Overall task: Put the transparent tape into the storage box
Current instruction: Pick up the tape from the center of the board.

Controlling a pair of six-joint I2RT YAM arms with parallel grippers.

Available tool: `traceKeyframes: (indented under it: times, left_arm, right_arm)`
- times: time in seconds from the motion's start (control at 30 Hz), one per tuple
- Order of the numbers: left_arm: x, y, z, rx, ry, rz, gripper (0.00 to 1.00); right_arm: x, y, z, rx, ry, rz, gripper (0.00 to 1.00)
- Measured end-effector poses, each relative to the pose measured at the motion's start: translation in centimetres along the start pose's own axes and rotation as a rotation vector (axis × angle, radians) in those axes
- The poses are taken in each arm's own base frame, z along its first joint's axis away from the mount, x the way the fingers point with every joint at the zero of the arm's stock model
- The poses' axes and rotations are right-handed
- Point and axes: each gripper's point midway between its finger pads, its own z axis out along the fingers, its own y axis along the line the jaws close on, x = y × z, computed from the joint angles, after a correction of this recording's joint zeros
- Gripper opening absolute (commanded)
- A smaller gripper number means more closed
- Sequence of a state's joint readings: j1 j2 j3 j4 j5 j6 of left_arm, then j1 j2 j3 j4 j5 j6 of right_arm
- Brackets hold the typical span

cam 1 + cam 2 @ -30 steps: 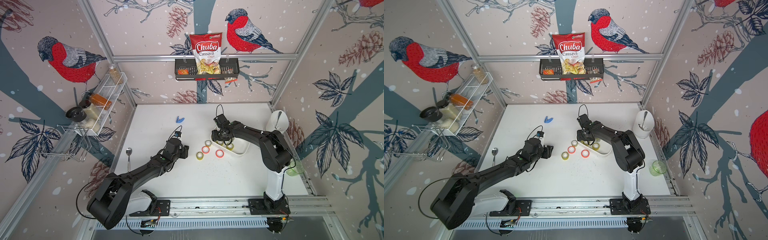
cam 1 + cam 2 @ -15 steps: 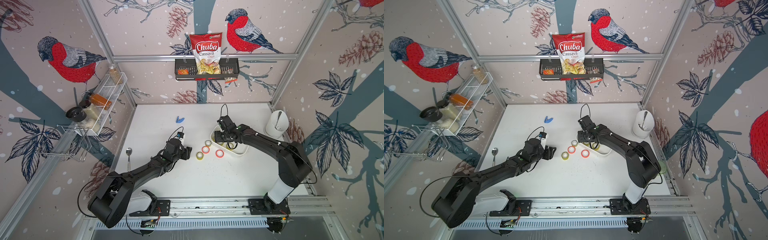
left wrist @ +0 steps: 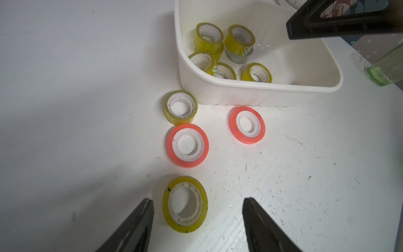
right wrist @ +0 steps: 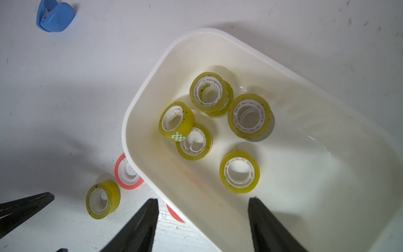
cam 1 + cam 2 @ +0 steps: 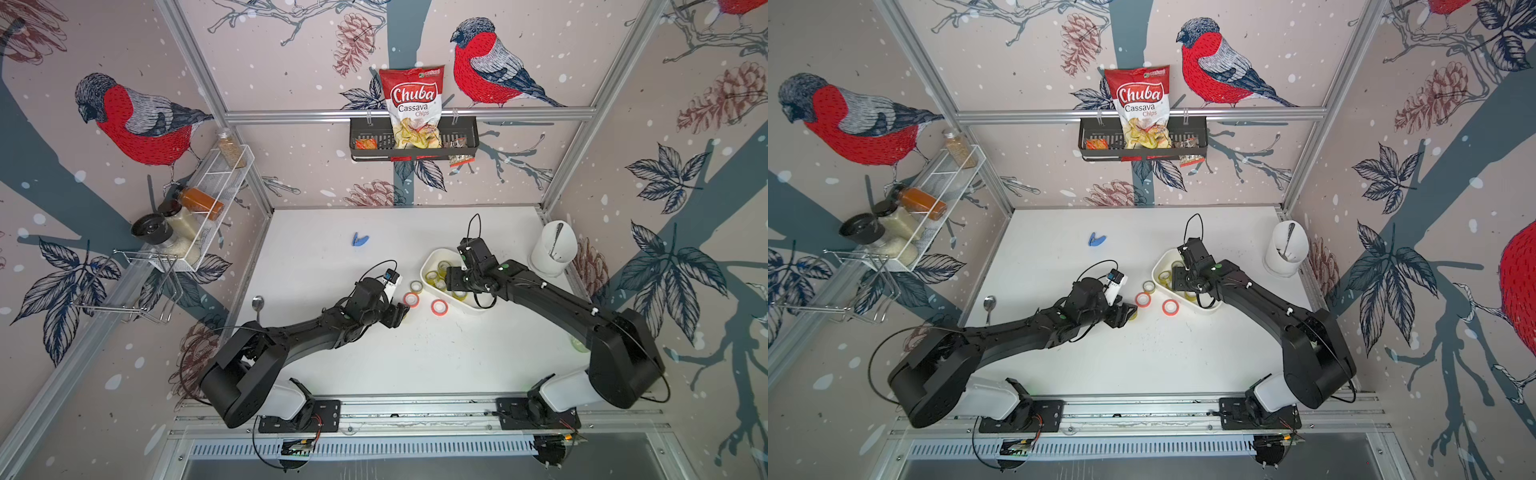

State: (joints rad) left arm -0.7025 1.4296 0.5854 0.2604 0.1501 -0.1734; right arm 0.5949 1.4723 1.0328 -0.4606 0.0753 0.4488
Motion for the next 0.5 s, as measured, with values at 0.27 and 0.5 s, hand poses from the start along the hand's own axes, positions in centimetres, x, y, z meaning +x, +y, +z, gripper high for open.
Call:
traceKeyframes:
  times: [0.27,0.5]
  left_arm:
    - [1.5,0.4,1.2,-0.060,0.068,0.030,0.69]
    - [2.6,1.1,2.2,-0.110,0.119,0.039,0.68]
  right_arm:
    - [0.3,-0.6,0.1,-0.008,0.003,0.015,0.71]
    - [0.4,-0.5,0.2,-0.019,0.004,0.019,0.71]
